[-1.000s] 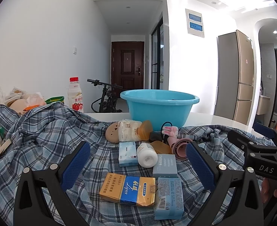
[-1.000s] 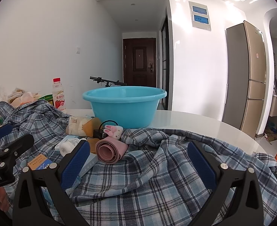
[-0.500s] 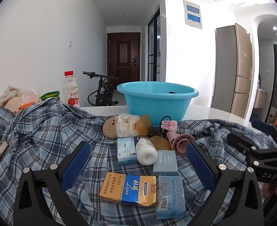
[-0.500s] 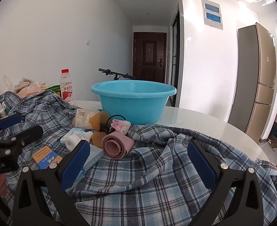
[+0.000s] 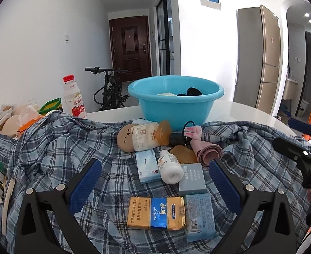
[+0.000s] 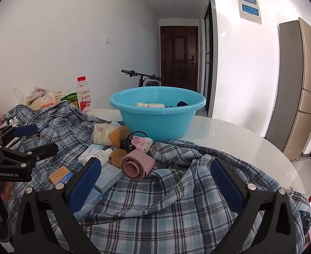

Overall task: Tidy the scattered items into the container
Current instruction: 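Reach the left tool down and grasp the white lotion bottle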

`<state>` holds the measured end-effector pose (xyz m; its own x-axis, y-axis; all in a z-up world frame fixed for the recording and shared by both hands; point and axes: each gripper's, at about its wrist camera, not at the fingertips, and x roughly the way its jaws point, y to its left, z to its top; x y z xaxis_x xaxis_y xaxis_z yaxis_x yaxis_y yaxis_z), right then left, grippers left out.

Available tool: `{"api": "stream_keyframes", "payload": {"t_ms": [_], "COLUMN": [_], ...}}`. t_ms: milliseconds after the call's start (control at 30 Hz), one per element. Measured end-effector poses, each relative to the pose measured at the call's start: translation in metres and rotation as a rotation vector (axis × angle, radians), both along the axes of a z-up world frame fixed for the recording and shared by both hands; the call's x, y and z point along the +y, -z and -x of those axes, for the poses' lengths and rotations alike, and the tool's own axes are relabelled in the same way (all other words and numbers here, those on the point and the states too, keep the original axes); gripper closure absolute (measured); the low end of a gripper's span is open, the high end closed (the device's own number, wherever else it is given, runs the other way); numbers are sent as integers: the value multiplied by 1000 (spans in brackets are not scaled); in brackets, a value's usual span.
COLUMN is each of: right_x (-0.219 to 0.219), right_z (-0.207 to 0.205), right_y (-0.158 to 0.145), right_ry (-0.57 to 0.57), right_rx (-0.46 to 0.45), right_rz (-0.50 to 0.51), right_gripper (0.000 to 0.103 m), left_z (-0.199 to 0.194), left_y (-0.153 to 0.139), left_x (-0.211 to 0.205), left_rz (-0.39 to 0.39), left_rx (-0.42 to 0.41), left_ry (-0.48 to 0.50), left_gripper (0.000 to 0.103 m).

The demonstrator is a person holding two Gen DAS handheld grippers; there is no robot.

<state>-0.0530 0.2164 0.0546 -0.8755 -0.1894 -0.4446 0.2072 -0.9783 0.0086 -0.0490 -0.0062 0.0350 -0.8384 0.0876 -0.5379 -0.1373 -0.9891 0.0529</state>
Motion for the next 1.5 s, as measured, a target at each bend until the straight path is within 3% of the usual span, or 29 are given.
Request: {"api": "stream_keyframes", "payload": {"t_ms": [300, 600, 900, 1133, 1500], "right_x": [18, 19, 10, 6, 14], "right_z": [29, 56, 67, 71, 66], "right_y": [-7, -12, -4, 13, 29], "right_ry": [-59, -113, -99, -105, -85], "right_rx": [-120, -209, -241, -293, -324], "right_rz": [34, 7, -42, -58, -50], "right_gripper": [0, 0, 0, 0, 0], "left_z": [31, 66, 82, 82, 110], "left_y": [-5, -10, 8, 29, 58], "left_x": [5, -4, -14, 10, 19], "left_rz": [73, 66, 25, 85, 16], "left_rx": [-106, -212, -298, -349, -453], "left_ry": [99, 127, 152, 238, 255], "left_gripper": [0, 0, 0, 0, 0]}}
